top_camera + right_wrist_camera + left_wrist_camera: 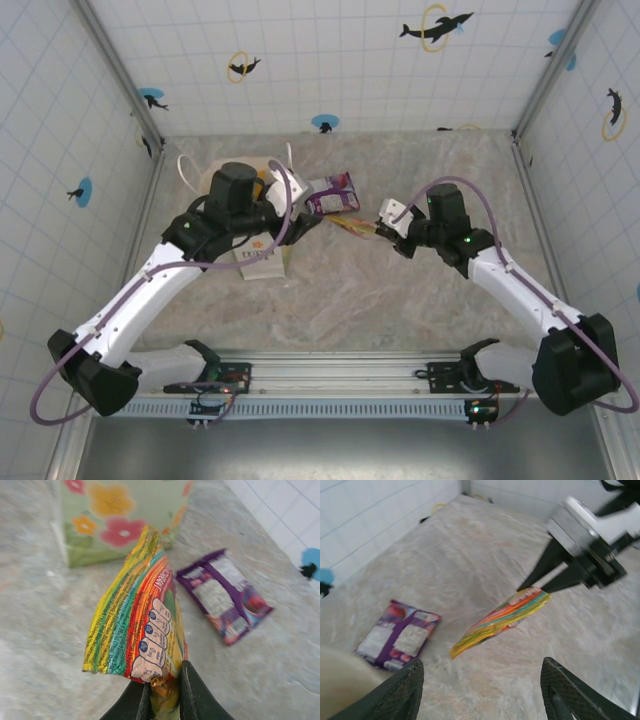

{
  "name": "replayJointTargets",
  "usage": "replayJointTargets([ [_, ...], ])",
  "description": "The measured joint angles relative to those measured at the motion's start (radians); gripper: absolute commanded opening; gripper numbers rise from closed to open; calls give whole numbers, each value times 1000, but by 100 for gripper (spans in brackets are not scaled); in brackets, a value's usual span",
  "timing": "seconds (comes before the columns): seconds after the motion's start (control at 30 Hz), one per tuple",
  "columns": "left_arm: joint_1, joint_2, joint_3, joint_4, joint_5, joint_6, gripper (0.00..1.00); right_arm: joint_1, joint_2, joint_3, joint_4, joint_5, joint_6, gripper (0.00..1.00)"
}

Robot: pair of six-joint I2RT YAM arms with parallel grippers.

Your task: Place the snacks into the paper bag

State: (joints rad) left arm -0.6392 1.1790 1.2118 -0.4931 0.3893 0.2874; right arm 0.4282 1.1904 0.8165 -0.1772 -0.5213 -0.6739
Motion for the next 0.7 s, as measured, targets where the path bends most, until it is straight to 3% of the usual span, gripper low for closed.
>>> replayJointTargets([
  [0.3, -39, 34, -14, -71, 109, 189, 67, -5, -10, 50, -156, -257, -29, 0],
  [0.7, -123, 172, 9, -159, 75, 291, 66, -5, -18, 67, -189, -377, -42, 0],
])
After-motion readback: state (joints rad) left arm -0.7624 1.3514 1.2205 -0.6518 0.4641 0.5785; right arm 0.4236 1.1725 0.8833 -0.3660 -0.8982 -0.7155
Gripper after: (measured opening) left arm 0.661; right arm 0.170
